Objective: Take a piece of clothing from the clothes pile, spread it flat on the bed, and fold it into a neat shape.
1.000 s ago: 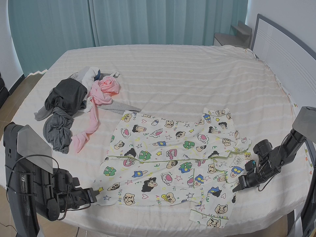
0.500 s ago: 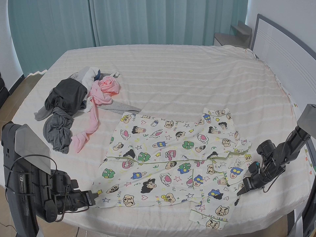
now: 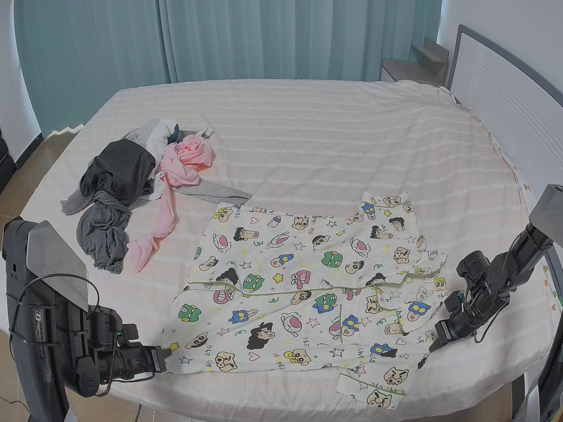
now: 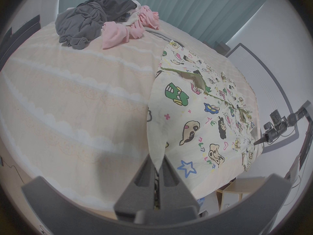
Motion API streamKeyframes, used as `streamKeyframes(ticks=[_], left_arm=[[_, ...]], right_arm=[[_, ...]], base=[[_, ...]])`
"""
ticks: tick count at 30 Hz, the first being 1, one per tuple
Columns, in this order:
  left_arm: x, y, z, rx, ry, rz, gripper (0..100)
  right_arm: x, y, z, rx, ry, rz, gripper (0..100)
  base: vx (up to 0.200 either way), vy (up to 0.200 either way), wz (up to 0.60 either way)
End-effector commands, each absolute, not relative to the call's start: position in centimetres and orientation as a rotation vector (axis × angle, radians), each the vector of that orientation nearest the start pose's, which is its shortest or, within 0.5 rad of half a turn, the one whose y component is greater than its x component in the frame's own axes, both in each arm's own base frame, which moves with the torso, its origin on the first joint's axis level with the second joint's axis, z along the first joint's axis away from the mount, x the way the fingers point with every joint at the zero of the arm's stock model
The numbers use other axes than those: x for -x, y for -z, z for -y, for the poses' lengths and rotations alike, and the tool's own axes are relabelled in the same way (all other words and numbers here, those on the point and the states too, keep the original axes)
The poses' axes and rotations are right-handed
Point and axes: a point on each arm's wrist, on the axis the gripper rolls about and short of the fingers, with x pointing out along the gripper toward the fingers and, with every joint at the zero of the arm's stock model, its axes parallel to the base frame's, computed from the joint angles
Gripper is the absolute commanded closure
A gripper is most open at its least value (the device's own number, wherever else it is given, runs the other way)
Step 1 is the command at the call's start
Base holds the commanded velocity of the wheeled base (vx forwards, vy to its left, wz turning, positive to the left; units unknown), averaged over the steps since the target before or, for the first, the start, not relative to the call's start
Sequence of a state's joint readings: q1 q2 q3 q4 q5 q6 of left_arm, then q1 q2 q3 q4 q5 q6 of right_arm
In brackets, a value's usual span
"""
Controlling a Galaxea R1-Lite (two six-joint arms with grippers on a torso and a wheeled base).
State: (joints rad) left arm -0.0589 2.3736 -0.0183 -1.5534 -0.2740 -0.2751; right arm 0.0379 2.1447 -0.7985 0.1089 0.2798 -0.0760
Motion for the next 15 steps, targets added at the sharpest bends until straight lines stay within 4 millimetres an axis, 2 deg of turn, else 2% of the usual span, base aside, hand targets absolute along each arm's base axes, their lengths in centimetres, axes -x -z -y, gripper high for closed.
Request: streamKeyframes(ticks=[1,15], left_arm=[[-21.23,4.58,1.71,0.332,0.198,-0.860,100],[-21.21,5.34,1.67,0.317,0.196,-0.886,100]], right_arm=[[-28.72,0.43,-1.53,-0.107,-0.308,-1.444,100],[-28.34,0.46,-1.22,-0.060,-0.296,-1.477,100]], base=[[0.000,0.000,0.00],[0.000,0.000,0.00]])
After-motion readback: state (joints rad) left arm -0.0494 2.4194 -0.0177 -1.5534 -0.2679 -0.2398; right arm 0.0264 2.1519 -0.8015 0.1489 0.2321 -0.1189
